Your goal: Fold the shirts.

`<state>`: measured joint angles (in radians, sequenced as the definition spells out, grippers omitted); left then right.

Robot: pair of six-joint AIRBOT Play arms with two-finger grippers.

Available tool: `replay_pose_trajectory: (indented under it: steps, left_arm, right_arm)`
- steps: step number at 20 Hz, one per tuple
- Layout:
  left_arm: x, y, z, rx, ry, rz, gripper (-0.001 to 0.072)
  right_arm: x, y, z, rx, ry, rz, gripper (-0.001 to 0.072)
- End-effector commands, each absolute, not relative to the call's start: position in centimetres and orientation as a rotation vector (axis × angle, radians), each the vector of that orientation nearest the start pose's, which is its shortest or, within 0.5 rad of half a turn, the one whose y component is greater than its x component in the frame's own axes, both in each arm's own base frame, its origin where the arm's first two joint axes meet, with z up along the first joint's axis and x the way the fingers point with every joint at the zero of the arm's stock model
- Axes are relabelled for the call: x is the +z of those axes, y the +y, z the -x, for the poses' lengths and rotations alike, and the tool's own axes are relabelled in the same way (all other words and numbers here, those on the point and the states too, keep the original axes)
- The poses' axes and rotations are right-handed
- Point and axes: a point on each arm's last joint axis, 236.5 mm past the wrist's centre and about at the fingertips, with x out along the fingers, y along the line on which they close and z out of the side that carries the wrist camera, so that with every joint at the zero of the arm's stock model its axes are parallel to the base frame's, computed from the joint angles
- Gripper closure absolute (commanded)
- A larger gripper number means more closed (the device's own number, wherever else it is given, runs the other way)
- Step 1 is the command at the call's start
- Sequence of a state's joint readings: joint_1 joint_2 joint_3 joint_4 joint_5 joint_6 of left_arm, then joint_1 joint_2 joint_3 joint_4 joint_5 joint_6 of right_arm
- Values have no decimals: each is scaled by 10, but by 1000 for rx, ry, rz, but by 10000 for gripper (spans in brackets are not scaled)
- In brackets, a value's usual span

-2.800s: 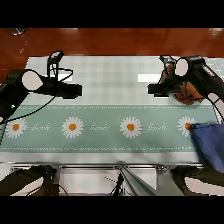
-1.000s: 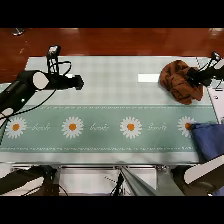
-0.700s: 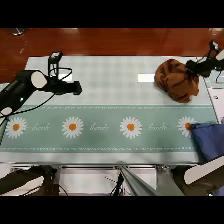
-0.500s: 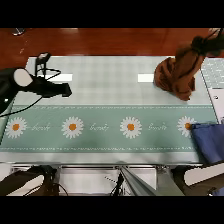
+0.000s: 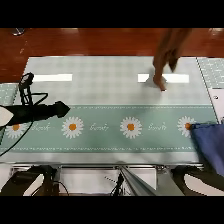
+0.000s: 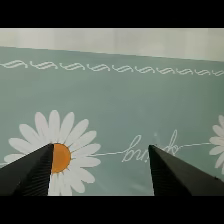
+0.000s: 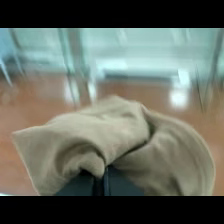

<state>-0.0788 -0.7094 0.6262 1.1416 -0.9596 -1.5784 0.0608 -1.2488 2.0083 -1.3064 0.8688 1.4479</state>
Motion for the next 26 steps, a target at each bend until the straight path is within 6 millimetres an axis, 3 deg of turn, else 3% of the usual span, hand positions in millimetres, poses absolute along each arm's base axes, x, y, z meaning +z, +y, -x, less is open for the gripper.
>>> replay_pose_trajectory:
  steps: [1, 3, 4, 9, 11, 15, 17, 18, 19, 20, 21, 22, 24, 26]
  left_arm:
    - [36, -112, -273, -282, 1000, 441, 6]
    - [37, -112, -274, -281, 994, 443, 6]
    - [37, -112, -274, -281, 993, 443, 6]
    - [37, -112, -275, -280, 992, 443, 6]
    - [37, -111, -276, -278, 986, 443, 6]
    - [42, -109, -284, -269, 948, 448, 6]
    - [42, -109, -284, -269, 946, 447, 6]
    - [42, -109, -284, -269, 946, 447, 6]
    - [42, -109, -284, -269, 945, 447, 6]
    - [42, -109, -284, -269, 945, 448, 6]
    - [42, -109, -284, -269, 946, 448, 6]
    - [42, -109, -283, -270, 950, 448, 6]
    - [37, -112, -273, -285, 1001, 440, 6]
    - [24, -118, -242, -319, 1144, 417, 6]
  right_arm:
    - [487, 119, -391, 394, 20, 19, 690]
    - [456, 158, -367, 529, 154, 44, 690]
    - [432, 177, -359, 592, 244, 63, 690]
    - [282, 248, -343, 742, 687, 47, 690]
    - [219, 288, -329, 812, 808, -17, 690]
    - [122, 361, -290, 935, 1035, -198, 690]
    - [87, 381, -274, 964, 1137, -188, 689]
    - [77, 389, -269, 974, 1172, -201, 649]
    - [73, 395, -265, 995, 1196, -220, 357]
    - [75, 397, -262, 1027, 1190, -213, 76]
    - [78, 389, -269, 1039, 1162, -173, 92]
    - [79, 369, -287, 991, 1145, -128, 92]
    - [85, 296, -337, 785, 1132, -106, 92]
    - [92, 197, -373, 552, 1133, -131, 93]
